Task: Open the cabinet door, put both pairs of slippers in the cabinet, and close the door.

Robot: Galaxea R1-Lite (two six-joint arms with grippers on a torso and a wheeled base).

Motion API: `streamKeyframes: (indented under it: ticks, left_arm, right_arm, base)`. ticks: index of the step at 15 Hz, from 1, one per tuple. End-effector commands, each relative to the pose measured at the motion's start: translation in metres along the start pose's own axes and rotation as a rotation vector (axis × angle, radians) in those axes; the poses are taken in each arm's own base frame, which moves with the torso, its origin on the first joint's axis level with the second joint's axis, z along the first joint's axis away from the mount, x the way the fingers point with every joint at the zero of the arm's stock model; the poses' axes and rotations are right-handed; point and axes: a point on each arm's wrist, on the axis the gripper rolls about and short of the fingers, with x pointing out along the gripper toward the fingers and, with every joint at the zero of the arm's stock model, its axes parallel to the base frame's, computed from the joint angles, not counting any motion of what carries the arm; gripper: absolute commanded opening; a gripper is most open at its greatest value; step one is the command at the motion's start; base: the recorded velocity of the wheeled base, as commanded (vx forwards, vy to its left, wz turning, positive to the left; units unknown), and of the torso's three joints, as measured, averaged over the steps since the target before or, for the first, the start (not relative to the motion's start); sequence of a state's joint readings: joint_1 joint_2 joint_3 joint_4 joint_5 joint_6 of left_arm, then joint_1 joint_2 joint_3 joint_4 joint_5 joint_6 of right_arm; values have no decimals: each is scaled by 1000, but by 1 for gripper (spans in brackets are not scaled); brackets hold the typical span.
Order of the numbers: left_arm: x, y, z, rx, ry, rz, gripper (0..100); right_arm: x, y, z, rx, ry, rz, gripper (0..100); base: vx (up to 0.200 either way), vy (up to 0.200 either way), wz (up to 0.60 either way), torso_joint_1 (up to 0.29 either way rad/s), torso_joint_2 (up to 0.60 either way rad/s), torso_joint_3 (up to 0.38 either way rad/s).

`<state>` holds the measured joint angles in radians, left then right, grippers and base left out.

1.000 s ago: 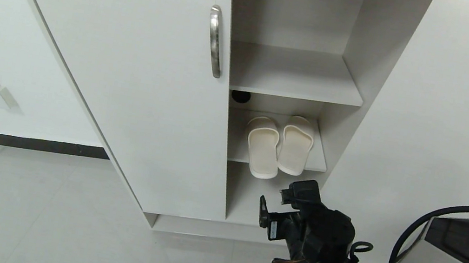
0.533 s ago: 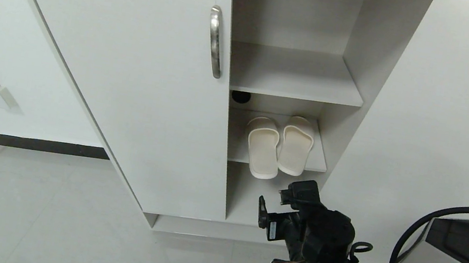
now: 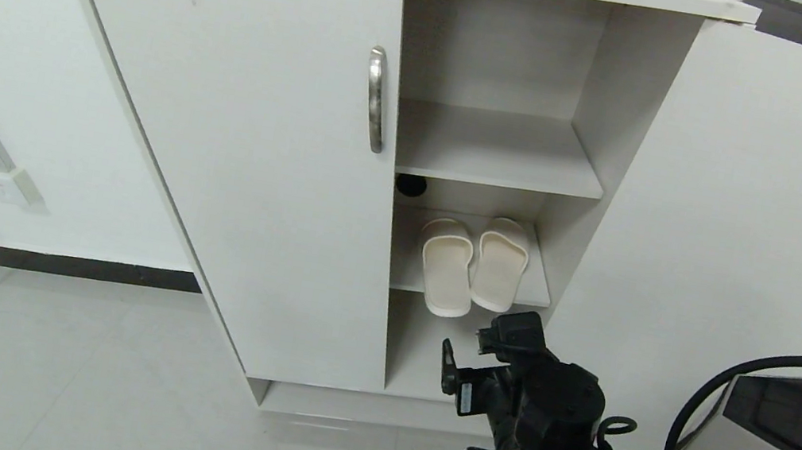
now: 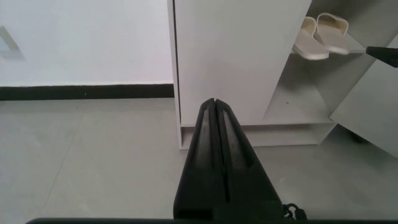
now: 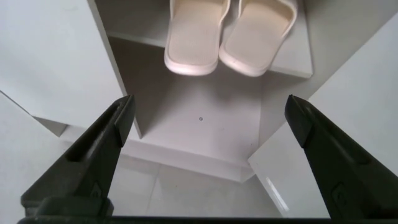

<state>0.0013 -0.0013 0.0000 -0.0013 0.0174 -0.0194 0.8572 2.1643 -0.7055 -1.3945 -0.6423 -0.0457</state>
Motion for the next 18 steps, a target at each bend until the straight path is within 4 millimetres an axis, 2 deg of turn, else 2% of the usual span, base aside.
streamKeyframes:
  ticks: [1, 8, 18]
  left_arm:
    - [0, 0, 0, -1, 1, 0, 0]
    - [0, 0, 0, -1, 1, 1, 0]
    - [0, 0, 0, -1, 1, 1, 0]
  right_arm:
    - [1, 0, -2, -4, 5, -1, 100]
    - [1, 0, -4, -5, 9, 0, 100]
    - [0, -7, -7, 14, -19, 25, 100]
  base:
    - [0, 0, 0, 2, 7, 198]
    - [0, 0, 0, 2, 2, 192]
    - [0, 0, 0, 0, 0, 5]
